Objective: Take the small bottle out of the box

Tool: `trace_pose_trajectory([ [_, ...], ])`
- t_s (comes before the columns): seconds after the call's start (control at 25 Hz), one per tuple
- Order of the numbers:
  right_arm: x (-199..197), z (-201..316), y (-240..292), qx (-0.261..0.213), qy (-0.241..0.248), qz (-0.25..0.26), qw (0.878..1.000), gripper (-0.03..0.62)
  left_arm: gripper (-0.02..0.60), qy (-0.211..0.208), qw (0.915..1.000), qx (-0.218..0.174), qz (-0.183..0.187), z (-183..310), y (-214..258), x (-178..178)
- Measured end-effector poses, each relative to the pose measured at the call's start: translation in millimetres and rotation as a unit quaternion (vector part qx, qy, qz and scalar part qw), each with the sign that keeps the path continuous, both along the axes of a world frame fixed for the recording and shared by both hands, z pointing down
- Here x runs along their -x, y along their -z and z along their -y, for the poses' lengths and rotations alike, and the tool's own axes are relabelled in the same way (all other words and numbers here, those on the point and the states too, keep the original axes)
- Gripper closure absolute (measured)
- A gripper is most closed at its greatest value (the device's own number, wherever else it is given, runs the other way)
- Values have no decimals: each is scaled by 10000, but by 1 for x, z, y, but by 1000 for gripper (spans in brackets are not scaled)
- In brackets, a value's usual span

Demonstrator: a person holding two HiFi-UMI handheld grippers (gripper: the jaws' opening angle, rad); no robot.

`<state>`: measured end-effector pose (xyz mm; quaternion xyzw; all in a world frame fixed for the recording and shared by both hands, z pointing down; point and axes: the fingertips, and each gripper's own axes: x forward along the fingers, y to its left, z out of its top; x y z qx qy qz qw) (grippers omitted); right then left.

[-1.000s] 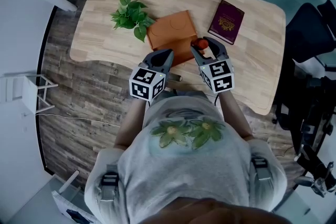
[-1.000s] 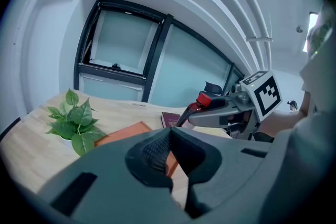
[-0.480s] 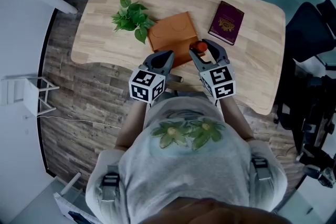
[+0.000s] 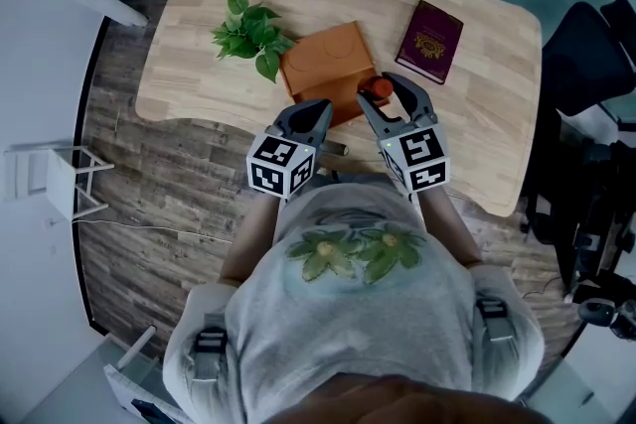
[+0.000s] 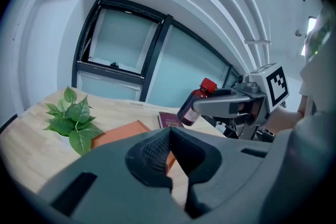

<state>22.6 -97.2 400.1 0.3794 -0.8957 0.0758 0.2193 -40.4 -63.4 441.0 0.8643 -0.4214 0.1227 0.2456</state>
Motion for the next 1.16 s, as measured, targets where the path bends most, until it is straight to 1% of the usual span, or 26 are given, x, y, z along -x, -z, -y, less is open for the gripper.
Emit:
trace_pose_trajectory([
  [1.16,2,-5,-2,44,129,-18,9999,376,574,81,10000,53,-1,-8,-2,1],
])
